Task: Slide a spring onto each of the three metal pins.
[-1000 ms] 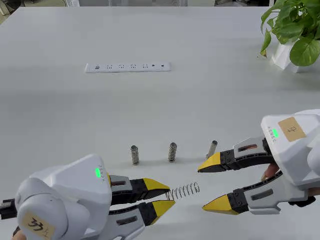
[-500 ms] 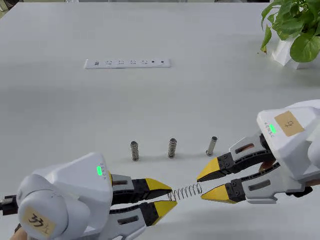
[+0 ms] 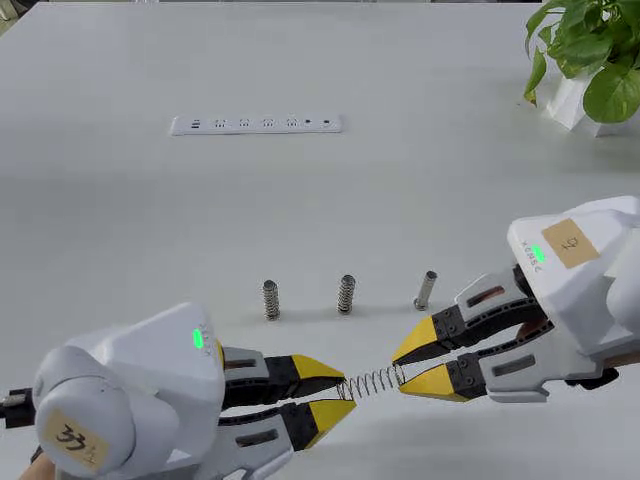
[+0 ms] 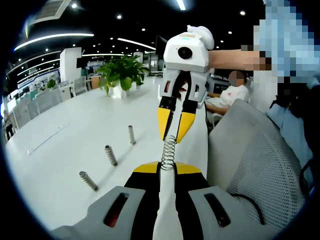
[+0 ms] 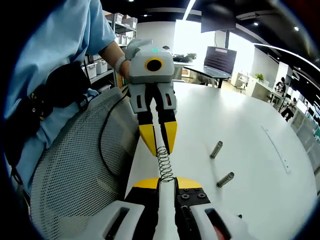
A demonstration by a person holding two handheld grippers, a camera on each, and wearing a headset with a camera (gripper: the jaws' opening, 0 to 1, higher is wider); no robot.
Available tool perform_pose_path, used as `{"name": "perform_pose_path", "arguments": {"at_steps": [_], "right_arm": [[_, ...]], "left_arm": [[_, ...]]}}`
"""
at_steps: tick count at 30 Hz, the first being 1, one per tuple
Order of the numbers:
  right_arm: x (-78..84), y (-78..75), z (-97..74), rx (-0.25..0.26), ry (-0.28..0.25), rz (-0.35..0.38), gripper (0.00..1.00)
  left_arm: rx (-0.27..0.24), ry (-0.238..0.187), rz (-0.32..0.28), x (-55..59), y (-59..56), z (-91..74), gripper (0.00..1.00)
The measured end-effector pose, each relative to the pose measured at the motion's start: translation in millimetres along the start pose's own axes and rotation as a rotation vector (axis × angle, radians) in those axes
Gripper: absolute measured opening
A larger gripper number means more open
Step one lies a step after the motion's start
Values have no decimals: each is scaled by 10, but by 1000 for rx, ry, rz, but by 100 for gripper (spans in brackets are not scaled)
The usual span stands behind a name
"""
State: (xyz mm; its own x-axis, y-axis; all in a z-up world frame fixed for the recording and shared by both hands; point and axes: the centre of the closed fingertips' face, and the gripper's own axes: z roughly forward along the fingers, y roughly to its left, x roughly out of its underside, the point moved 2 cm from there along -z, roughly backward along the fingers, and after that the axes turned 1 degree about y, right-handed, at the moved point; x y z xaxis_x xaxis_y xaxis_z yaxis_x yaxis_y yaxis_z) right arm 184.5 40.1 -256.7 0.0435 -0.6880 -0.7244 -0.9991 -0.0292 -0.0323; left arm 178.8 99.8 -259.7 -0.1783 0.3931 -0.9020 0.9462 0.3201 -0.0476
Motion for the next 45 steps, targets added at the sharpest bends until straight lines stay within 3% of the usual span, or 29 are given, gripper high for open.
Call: {"name": "perform_pose_path", "arguments": {"at_steps": [13,19,37,45], "right_arm": [[-63,15,-28,-10,18,-29,7],[-125,16,-30,-10,41,-54,7],[-309,-4,0,-13,65,-139,7],[-298,-5,13,-16,84,-153,7]], "left_arm": [[3,17,-7,47,-7,12,6],[2,54,2,105,2,58,6],[5,68,-6,148,33,151,6],[4,61,-17,161,34,167,6]]}}
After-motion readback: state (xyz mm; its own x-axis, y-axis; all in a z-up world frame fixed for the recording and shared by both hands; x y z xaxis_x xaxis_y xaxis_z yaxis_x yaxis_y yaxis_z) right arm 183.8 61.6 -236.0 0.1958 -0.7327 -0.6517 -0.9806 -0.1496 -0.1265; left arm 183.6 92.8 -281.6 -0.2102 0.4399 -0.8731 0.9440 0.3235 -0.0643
